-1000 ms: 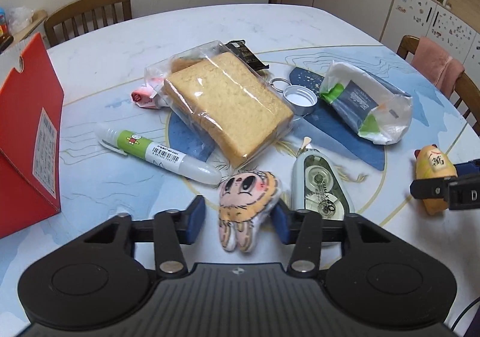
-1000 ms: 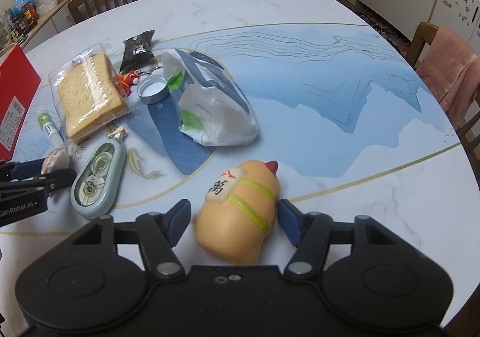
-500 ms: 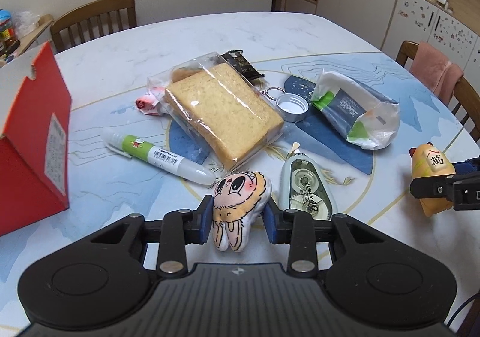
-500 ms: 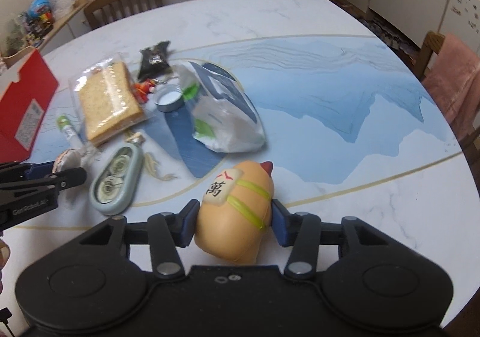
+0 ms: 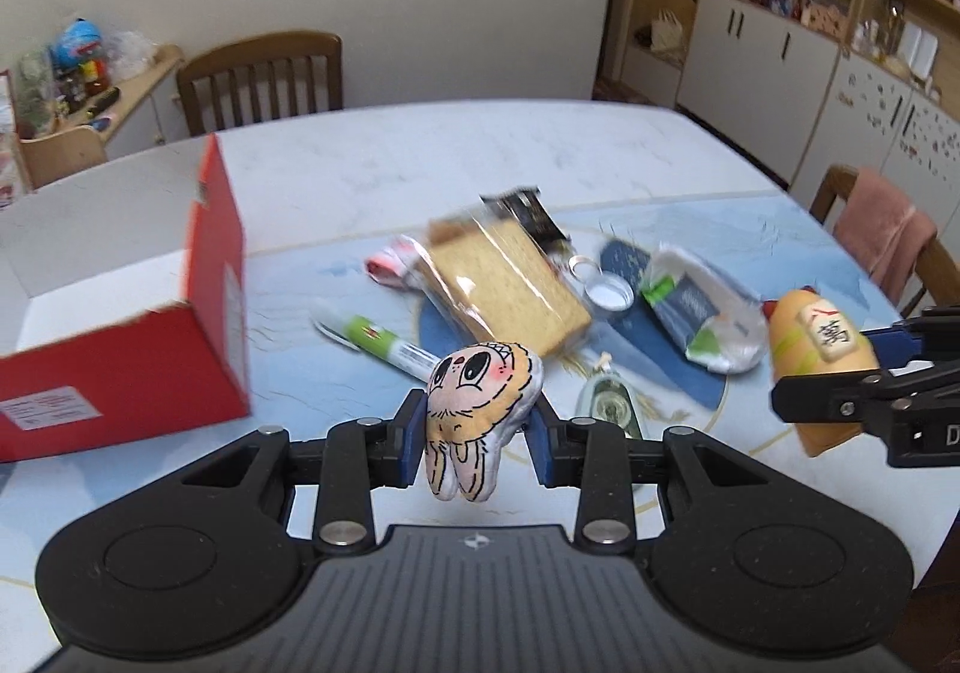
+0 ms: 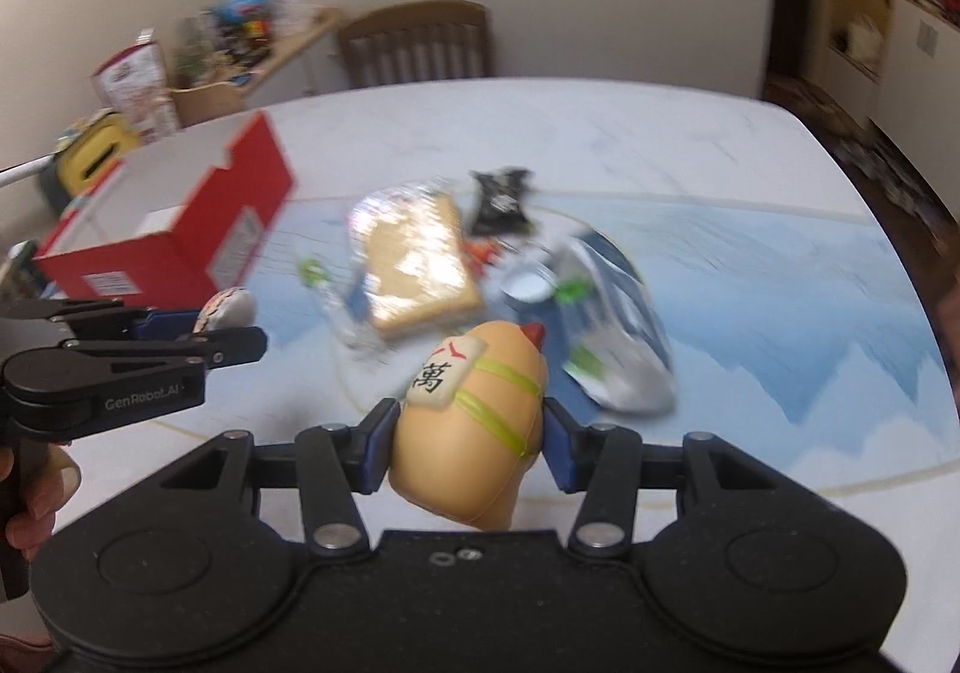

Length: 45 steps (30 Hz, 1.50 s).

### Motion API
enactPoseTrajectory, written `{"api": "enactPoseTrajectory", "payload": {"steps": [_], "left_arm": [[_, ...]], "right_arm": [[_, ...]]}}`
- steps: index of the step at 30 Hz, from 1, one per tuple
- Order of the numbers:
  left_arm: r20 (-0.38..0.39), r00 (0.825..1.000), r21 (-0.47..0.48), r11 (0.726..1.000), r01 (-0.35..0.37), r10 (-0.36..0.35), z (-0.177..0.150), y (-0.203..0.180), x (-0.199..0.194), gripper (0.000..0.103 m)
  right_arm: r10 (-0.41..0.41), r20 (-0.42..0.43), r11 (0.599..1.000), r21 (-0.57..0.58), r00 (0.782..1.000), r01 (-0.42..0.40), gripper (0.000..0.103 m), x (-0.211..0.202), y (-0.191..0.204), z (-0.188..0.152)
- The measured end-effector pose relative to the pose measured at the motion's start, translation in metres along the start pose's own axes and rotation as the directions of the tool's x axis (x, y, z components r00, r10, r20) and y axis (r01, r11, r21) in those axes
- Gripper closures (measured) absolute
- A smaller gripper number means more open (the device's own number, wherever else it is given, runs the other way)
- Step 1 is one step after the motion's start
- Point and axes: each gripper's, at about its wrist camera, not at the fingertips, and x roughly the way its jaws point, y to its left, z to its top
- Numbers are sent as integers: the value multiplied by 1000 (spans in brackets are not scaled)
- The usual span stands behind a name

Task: Organize objects
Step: 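Carry the plush and cat figure with both grippers over the red box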

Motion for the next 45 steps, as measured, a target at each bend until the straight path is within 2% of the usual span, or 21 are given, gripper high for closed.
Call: {"api": "enactPoseTrajectory", "payload": {"steps": [11,15,26,33,38,45], "left_arm": [[42,999,-33,999,-18,19,17,62,-43,70],[51,998,-63,998,-26,30,24,96,-49,70],[67,991,-88,990,-106,112,51,197,-58,70],[43,987,-63,986,-153,156,73,249,-41,70],[-21,990,-90,986,-139,138,82,286,-14,70],[-102,983,-74,984,-162,154,85,316,35,70]], "right_arm": [[99,64,973,-214,993,-83,54,-11,78,48],[122,69,962,-255,990,-101,54,-1,108,66],[164,89,925,-360,982,-122,54,31,185,123],[177,92,918,-375,980,-131,54,60,222,159],[157,61,918,-377,986,-123,54,92,244,176],[122,-1,916,-384,993,-113,54,142,266,182]]}}
